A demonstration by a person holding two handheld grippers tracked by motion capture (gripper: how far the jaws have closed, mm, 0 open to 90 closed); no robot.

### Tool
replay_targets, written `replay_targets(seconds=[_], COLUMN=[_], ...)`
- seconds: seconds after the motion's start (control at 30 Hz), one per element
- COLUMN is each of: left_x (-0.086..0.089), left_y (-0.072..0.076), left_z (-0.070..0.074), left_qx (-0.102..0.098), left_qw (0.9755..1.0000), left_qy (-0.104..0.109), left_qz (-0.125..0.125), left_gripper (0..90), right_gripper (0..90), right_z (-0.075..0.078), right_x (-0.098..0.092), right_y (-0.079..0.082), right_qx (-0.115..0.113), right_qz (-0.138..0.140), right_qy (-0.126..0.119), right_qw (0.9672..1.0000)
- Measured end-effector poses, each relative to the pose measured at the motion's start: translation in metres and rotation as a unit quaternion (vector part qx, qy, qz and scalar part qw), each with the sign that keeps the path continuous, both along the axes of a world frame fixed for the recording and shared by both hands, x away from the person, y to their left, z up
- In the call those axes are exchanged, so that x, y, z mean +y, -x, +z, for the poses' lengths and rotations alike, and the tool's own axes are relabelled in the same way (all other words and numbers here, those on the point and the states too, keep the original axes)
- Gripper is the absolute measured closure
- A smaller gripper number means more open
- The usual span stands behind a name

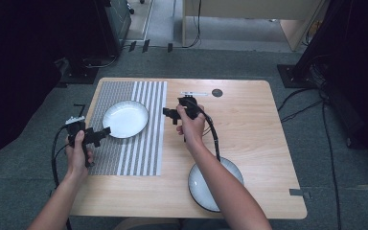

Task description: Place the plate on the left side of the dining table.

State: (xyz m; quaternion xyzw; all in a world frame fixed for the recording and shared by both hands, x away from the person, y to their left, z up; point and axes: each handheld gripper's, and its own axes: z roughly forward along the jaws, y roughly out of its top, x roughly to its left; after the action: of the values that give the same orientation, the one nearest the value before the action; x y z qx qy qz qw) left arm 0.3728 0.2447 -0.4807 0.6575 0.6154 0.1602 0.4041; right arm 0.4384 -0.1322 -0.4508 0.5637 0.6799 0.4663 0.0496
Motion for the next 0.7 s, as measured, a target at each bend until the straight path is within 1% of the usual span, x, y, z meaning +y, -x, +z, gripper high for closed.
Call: replay_targets(seconds=[0.17,0.3,0.37,0.47,0.5,0.57,0.7], left_x=[0.001,-0.001,-0.002,-0.003,-0.003,-0.003,-0.002], left_y=[0.015,0.026,0.032,0.042,0.046,0.053,0.064], left_z=[0.000,-0.001,-0.003,-0.005,-0.006,-0.008,-0.009], left_qx=[-0.006,-0.012,-0.014,-0.019,-0.022,-0.027,-0.031], left_qw=[1.0000,0.9998,0.9996,0.9992,0.9990,0.9988,0.9987], left_qy=[0.000,-0.005,-0.012,-0.005,-0.009,-0.013,-0.014], left_qz=[-0.007,-0.013,-0.023,-0.035,-0.038,-0.038,-0.039], left_gripper=[15.6,15.6,15.2,14.2,14.2,14.1,14.2], right_gripper=[33.1,31.9,31.8,30.9,30.8,30.5,29.8], right_z=[0.006,0.012,0.015,0.019,0.021,0.024,0.028], right_x=[-0.009,-0.016,-0.019,-0.025,-0.028,-0.033,-0.045], right_y=[0.008,0.014,0.017,0.022,0.024,0.027,0.034], right_qx=[-0.007,-0.014,-0.019,-0.031,-0.036,-0.040,-0.042], right_qz=[0.006,0.010,0.010,0.015,0.015,0.015,0.011], right_qy=[-0.002,-0.001,0.000,-0.005,-0.005,-0.007,-0.007], right_qw=[1.0000,0.9998,0.9998,0.9994,0.9992,0.9991,0.9990])
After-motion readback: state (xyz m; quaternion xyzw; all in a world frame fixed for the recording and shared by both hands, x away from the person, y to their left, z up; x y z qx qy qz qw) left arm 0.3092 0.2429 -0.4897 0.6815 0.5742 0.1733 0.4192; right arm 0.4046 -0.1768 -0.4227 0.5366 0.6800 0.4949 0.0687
